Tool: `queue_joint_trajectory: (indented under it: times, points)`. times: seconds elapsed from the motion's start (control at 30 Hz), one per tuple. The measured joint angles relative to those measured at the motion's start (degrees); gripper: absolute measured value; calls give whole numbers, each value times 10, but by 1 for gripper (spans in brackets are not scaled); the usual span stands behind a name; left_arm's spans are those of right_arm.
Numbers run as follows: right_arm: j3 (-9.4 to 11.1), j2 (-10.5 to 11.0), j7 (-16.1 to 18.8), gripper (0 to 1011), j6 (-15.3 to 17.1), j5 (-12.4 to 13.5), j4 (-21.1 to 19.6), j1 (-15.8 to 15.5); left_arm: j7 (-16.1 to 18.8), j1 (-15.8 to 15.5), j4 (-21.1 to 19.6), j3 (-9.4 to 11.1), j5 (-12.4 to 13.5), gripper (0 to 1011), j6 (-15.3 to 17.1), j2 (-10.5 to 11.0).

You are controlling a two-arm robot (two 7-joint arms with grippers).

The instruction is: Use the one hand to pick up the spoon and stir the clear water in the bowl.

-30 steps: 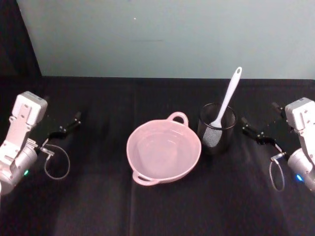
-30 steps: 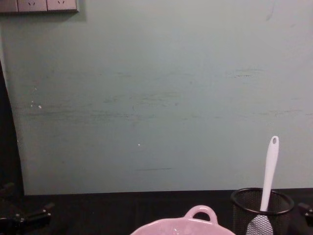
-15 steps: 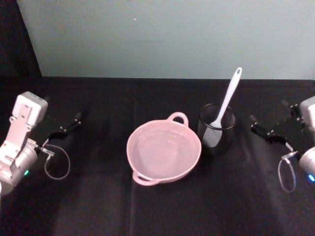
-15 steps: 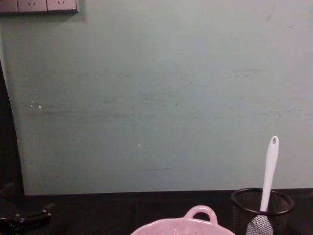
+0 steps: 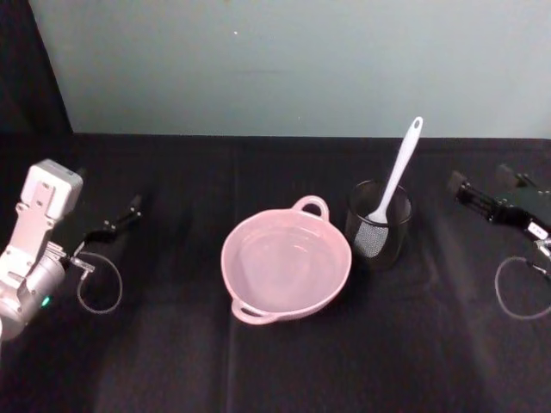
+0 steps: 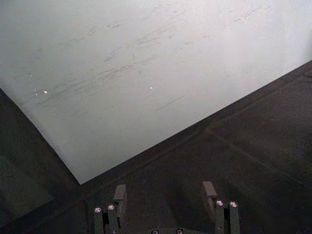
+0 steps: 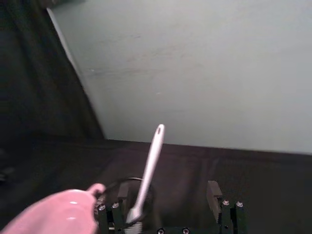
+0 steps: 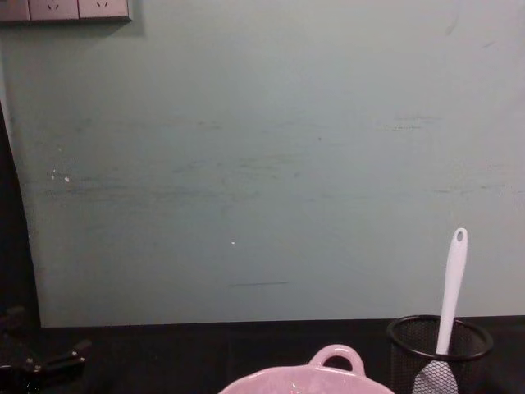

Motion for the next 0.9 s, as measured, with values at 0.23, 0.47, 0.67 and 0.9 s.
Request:
queue_joint_trajectory:
  times: [0.23,0.47,0.67,0.9]
  points:
    - [-12,-21,51,1002,83,90,56,59,0,0,0,0,0,1011,0,0]
    - [-42,-38,70,1002,108,109,111,117,0,0,0,0,0,1011,0,0]
    - [-73,-58,76,1002,110,107,171,175,0,0,0,0,0,1011,0,0]
    - [-100,-71,91,1002,100,101,217,214,0,0,0,0,0,1011,0,0]
